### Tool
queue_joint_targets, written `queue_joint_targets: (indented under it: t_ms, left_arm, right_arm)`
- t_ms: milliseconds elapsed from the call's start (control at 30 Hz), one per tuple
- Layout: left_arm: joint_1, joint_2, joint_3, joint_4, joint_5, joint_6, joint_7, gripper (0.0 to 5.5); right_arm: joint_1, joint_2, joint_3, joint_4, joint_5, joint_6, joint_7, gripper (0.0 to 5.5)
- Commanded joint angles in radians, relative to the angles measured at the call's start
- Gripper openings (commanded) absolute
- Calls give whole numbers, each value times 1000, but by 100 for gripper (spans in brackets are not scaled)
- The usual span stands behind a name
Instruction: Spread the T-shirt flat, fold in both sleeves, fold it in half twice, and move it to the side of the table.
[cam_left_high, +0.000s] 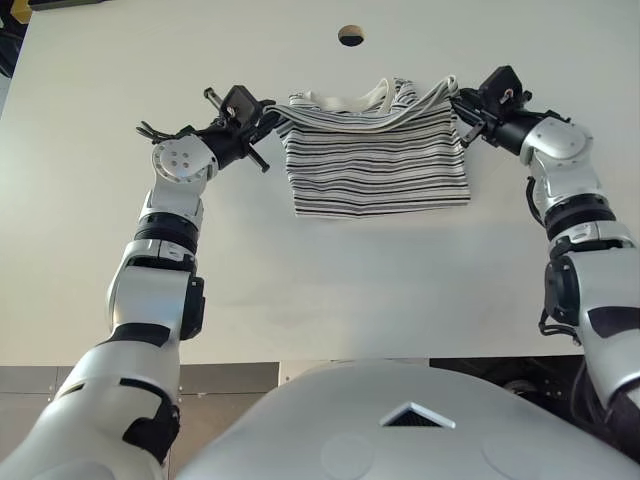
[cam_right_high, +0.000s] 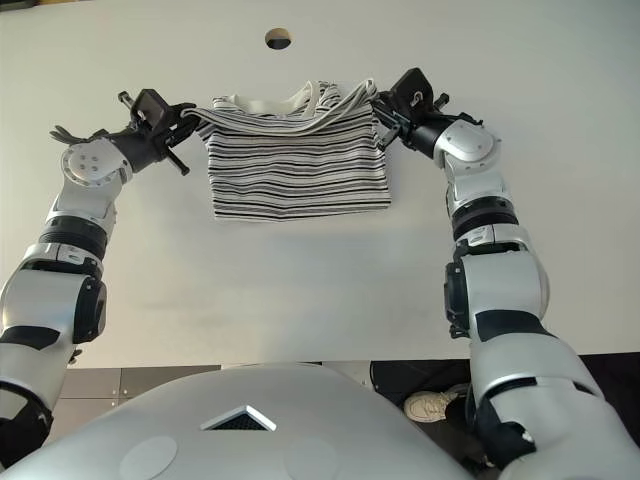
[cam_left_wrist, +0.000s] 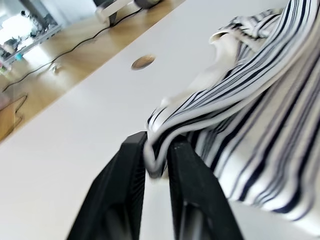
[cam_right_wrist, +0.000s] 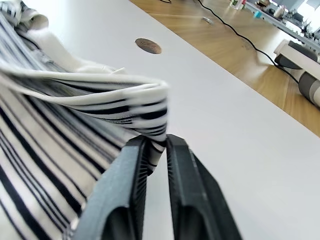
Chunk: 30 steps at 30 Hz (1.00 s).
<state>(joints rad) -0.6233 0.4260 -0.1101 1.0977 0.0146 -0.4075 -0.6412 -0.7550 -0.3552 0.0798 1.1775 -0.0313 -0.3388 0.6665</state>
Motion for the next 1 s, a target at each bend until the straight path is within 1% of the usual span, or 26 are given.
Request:
queue_joint_targets:
  t_ms: [33, 100, 167, 233, 333, 367, 400, 433, 467, 533, 600, 667, 733, 800, 900, 1000]
  left_arm:
    - [-121, -23, 179, 105, -176, 251, -65, 146]
    - [-171, -20, 274, 146, -255, 368, -36, 174]
    - [-197, -10, 329, 169, -291, 441, -9, 193]
    - [-196, -7, 343, 161, -288, 434, -16, 193]
    - [-154, -20, 320, 87, -254, 290, -92, 193]
    - [-133, -25, 300, 53, -235, 226, -117, 193]
    - [-76, -38, 255, -42, -209, 125, -173, 193]
    - [-12, -44, 195, -144, -167, 12, -220, 193]
    - [34, -47, 153, -216, -138, -66, -251, 193]
    - [113, -37, 75, -342, -92, -174, -304, 193]
    - [196, -12, -11, -497, -61, -220, -375, 193]
    - [261, 15, -76, -617, -55, -218, -437, 193]
    - [328, 50, -137, -761, -109, -115, -528, 193]
    - [365, 86, -171, -850, -127, -31, -576, 193]
    - [383, 124, -184, -912, -136, 60, -599, 193]
    - [384, 188, -207, -873, -48, 95, -596, 193]
  right_arm:
    - [-90, 48, -95, 65, 66, 86, -91, 154]
    - [-119, 63, -137, 83, 87, 122, -160, 180]
    - [-122, 57, -139, 82, 69, 103, -202, 180]
    - [-105, 50, -112, 56, 31, 36, -198, 180]
    - [-57, 40, -45, -2, -42, -107, -162, 180]
    - [-42, 34, -25, -20, -65, -146, -157, 180]
    - [-18, 7, 31, -56, -138, -212, -181, 180]
    - [-3, -33, 117, -90, -264, -255, -254, 180]
    - [6, -61, 178, -113, -355, -283, -309, 180]
    - [17, -94, 262, -138, -476, -305, -368, 180]
    - [22, -116, 356, -163, -599, -301, -410, 180]
    - [26, -128, 412, -177, -665, -299, -426, 180]
    - [37, -142, 448, -202, -698, -311, -406, 180]
    - [52, -157, 467, -231, -699, -322, -359, 180]
    - [100, -198, 491, -300, -676, -360, -253, 180]
    - [178, -248, 493, -443, -591, -380, -103, 180]
